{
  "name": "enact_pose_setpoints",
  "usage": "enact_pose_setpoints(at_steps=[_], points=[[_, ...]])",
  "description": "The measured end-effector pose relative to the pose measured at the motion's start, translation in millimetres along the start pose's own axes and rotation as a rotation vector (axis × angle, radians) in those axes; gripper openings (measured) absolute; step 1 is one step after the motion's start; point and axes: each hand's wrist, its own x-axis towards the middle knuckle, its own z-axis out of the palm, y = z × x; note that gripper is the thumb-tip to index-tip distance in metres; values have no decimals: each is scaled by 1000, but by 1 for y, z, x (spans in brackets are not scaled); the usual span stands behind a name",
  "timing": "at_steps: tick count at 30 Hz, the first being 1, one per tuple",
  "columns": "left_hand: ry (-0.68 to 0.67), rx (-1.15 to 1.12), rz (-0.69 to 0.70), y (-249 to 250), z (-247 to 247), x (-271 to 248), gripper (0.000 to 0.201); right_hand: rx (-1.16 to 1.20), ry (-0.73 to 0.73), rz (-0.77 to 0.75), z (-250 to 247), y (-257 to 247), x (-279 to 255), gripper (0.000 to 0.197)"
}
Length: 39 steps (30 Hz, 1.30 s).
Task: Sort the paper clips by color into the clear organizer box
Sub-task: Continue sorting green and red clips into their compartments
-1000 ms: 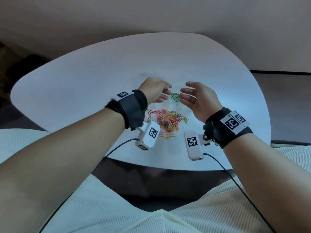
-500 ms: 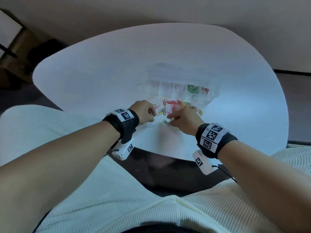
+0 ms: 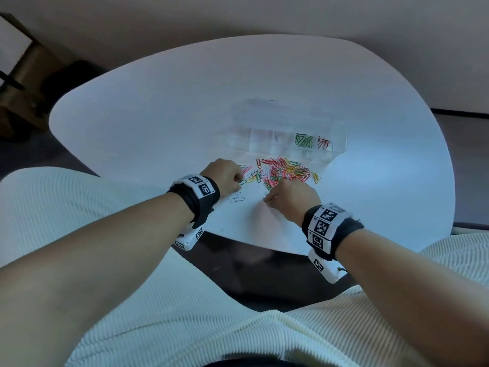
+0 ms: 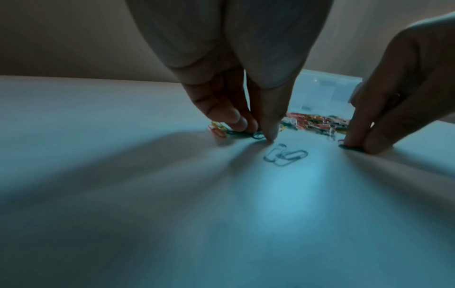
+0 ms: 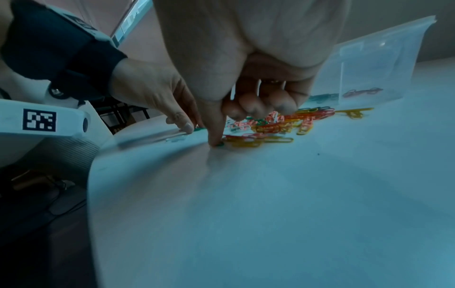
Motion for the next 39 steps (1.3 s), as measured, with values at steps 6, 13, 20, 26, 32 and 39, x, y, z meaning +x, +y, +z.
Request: enact_pose_setpoints(at_steps=[6,13,20,26,32,39], points=[[6,41,-8,3,0,1,19,-57,7,27,1,0,1,13],[0,113,42,6,2,1,19,-136,-13,29,6,-7,1,16],[92,-79,-7,8,-2,0,8,-179,-73,30,3,-7,-2,27],[109,-478,-62,11,-15,-4,23,-144,-41,21,8,-3,-1,28],[133,-780,-151,17,-35,-7,28,636,-57,111,-6,6,7,25],[23,-1069,-332,17,-45,-3,27,1390,-33,277,-18,11,9,31]])
